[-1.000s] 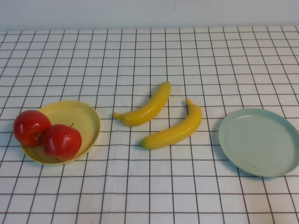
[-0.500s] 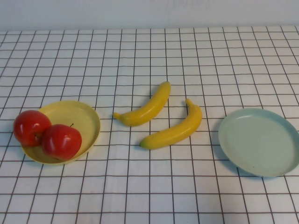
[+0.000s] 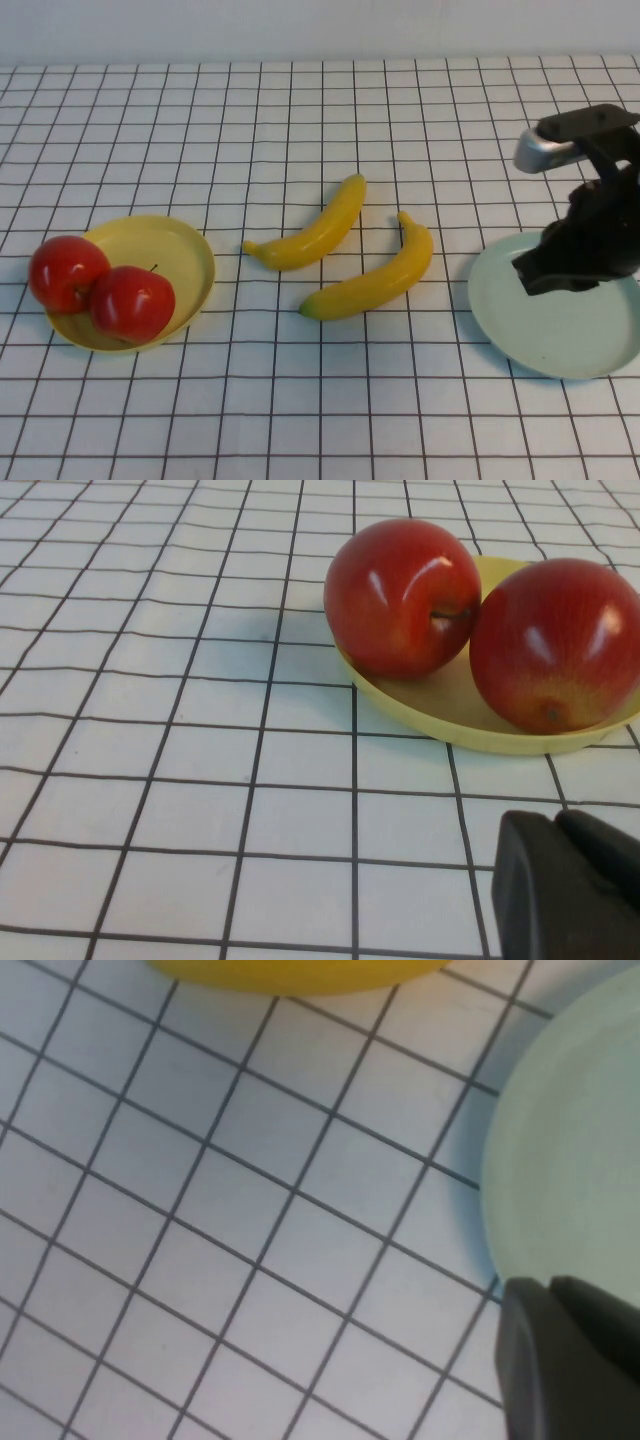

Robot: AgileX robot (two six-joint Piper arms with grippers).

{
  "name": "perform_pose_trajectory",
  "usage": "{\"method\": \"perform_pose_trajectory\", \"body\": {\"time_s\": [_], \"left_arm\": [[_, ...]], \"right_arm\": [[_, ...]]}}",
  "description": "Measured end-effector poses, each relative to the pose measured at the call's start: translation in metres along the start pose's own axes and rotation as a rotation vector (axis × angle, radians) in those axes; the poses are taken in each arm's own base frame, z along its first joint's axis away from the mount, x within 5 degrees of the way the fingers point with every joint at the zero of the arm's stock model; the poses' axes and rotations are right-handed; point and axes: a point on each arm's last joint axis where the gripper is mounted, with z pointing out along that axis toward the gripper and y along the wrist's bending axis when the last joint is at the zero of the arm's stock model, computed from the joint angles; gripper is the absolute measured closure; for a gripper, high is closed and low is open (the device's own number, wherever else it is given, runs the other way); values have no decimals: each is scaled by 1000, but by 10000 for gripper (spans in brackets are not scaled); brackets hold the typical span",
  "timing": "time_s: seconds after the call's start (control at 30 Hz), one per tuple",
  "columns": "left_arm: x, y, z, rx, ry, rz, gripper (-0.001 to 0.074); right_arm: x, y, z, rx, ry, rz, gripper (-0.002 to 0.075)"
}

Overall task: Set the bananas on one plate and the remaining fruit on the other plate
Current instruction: Put another type of fruit in the right plate

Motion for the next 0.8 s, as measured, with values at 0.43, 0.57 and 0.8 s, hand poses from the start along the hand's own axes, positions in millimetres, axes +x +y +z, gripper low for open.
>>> {"method": "perform_pose_trajectory", "body": {"time_s": [0.43,0.57,0.8], "left_arm": [[0,0,0,0,0,0,739],[0,0,0,0,0,0,739],[0,0,0,0,0,0,739]], "right_arm": [[-97,10,81,-112,141,148,567],[-106,15,99,-115,114,289,320],[-107,13,134,-94,123,488,179]]}}
